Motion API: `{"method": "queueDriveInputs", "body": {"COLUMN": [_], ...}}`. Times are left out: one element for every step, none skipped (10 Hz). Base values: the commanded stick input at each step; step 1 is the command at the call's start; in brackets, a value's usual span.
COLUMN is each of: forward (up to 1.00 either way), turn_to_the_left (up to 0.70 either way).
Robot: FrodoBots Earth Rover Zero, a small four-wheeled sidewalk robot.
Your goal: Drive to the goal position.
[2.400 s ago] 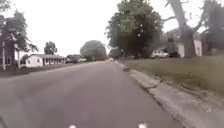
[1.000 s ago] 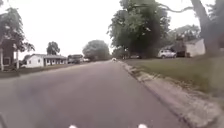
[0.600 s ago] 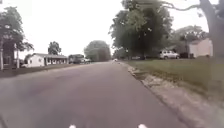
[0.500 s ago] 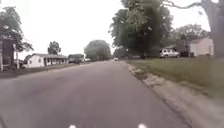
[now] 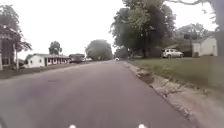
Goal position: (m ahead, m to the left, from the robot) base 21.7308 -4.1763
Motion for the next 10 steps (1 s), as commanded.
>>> {"method": "queueDriveInputs", "body": {"forward": [1.0, 1.0, 1.0, 1.0, 1.0, 1.0, 1.0, 1.0, 1.0, 1.0], "turn_to_the_left": [0.0, 0.0, 0.0, 0.0, 0.0, 0.0, -0.08, -0.34, -0.4, -0.4]}}
